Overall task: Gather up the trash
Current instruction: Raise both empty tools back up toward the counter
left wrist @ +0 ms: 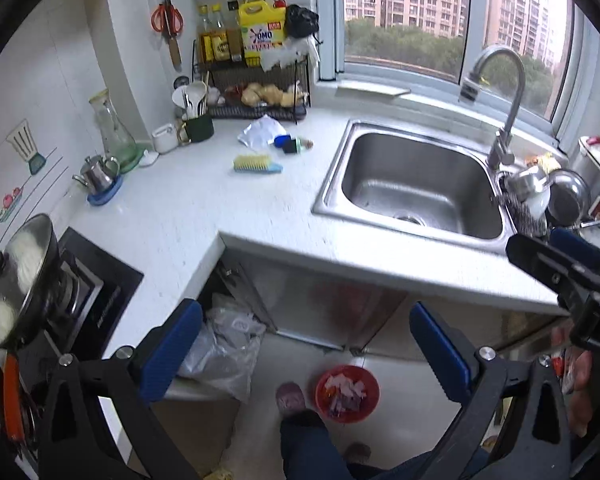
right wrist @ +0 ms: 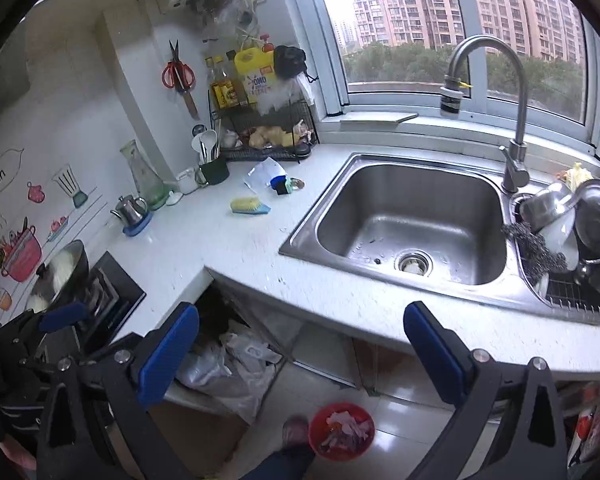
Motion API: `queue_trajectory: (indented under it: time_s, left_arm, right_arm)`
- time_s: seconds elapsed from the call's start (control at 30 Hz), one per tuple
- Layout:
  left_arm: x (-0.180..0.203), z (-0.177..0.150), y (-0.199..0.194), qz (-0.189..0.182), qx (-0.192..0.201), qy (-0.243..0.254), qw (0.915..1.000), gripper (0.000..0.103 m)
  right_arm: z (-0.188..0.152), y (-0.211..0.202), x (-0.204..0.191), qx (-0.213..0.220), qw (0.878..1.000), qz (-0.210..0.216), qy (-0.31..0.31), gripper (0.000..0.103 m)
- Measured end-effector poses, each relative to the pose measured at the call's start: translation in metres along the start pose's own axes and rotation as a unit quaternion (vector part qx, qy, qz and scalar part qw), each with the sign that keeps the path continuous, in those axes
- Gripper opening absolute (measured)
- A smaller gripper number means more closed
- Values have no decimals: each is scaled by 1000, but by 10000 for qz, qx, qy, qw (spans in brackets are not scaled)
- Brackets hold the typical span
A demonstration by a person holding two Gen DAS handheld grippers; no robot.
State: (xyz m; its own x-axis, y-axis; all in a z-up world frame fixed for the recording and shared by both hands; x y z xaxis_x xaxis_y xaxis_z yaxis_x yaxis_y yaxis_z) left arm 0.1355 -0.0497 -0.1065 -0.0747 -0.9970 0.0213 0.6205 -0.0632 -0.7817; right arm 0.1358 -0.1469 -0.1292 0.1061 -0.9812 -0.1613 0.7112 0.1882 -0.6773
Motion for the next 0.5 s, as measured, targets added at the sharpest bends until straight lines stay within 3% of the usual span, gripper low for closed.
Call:
queue_trajectory:
  time_s: [0.3, 0.5]
  left_arm:
    - [-50, 68, 67, 126, -105, -22, 9999, 103]
    - [-89, 131, 132, -185, -388, 230, 9988, 103]
  right_arm:
    - [57, 61, -20, 49, 10000, -20, 30, 102]
    - [107, 129, -34, -152, 9995, -131, 236, 102]
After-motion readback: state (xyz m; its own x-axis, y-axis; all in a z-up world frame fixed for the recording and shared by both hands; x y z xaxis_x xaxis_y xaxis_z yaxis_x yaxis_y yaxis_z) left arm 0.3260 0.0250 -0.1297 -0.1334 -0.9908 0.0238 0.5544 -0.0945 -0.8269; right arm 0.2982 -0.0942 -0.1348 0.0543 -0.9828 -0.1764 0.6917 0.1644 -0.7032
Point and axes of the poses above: each gripper's, at about its wrist camera, not at the fingertips, and y roughly the way its jaws point, x to its right, z to its top, the point moved 2 cm from there along y, roughly the way its jaws point, and after that the axes turned 3 degrees about -z, right-handed, at the moved point
